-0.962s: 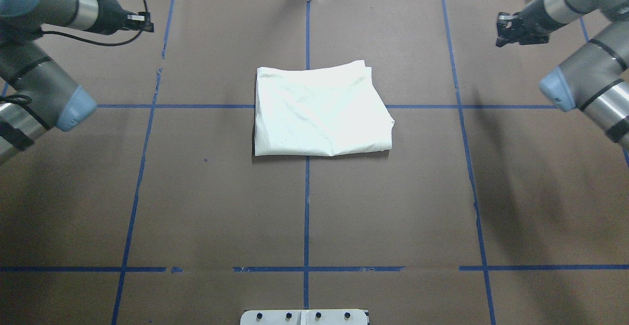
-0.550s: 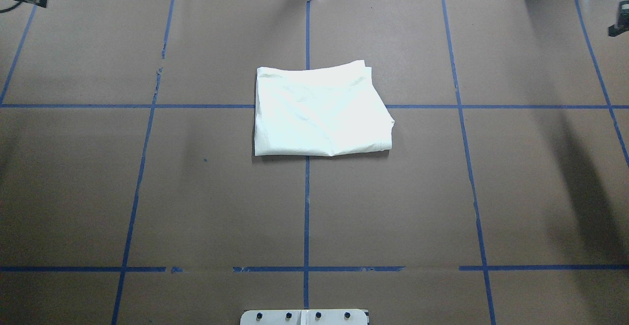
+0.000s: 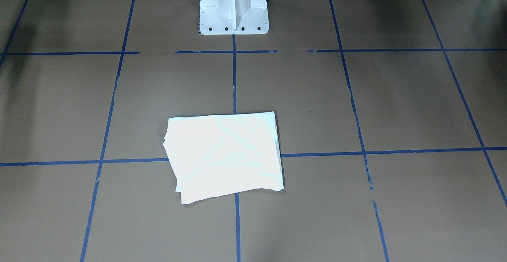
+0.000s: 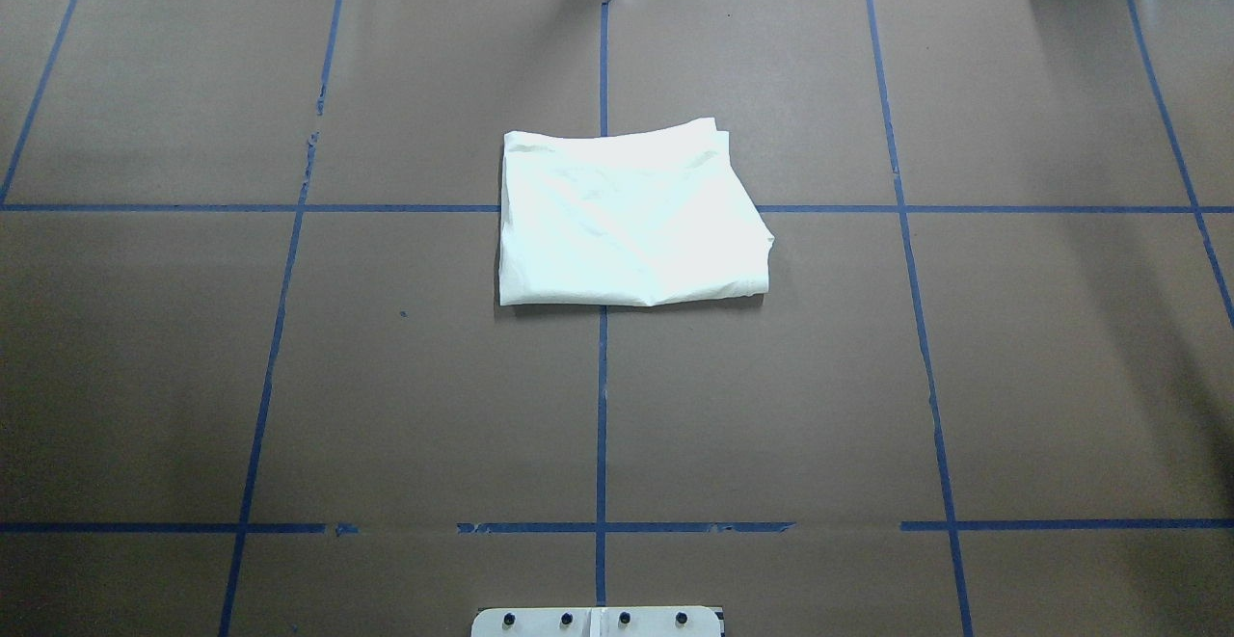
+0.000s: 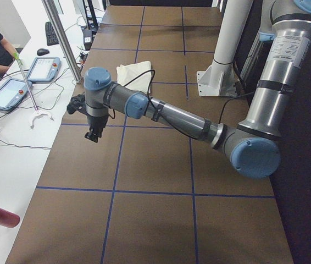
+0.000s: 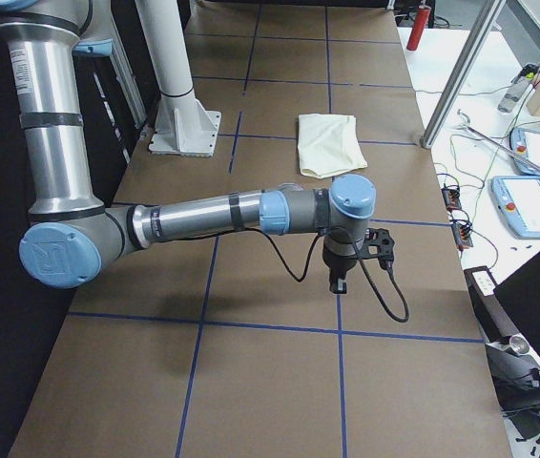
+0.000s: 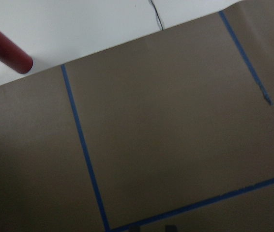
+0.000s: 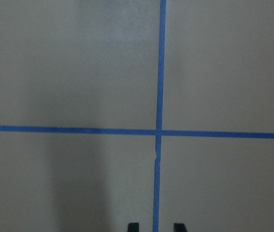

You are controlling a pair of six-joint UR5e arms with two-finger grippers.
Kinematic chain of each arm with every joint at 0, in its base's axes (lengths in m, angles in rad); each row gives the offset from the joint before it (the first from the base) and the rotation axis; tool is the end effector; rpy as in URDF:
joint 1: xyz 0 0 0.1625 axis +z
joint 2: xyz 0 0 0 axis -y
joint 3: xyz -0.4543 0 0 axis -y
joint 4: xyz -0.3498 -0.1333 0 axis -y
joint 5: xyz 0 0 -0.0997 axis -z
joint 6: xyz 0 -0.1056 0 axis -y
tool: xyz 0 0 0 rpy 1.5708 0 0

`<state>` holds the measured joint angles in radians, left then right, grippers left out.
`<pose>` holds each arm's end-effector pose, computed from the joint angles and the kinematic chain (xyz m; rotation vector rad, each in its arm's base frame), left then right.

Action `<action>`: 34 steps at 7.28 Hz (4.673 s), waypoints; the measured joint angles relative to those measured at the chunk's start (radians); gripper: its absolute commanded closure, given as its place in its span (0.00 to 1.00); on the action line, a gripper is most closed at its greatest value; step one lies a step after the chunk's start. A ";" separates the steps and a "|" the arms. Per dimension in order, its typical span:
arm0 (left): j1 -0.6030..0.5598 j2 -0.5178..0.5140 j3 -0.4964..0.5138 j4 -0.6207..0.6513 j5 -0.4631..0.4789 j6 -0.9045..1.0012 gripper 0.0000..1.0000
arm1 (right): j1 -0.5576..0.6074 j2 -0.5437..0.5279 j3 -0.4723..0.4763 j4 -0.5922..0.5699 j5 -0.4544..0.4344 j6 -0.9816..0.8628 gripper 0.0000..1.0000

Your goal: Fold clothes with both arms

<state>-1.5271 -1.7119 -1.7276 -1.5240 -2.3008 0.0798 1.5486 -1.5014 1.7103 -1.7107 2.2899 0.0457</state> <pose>-0.0403 -0.5167 0.5611 0.2533 0.7228 0.2091 0.0531 -0.4799 0.6156 0.0416 -0.7206 -0.0023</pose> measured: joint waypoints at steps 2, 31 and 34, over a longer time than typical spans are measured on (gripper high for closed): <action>-0.020 0.092 -0.021 0.010 -0.046 0.007 0.00 | -0.004 -0.033 0.018 -0.017 0.000 -0.007 0.00; -0.079 0.099 0.159 -0.091 -0.033 -0.029 0.00 | -0.034 -0.031 -0.076 0.146 -0.015 -0.003 0.00; -0.079 0.096 0.161 -0.088 -0.033 -0.027 0.00 | -0.035 -0.032 -0.078 0.146 -0.015 -0.003 0.00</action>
<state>-1.6065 -1.6156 -1.5666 -1.6123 -2.3335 0.0531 1.5141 -1.5339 1.6323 -1.5647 2.2749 0.0430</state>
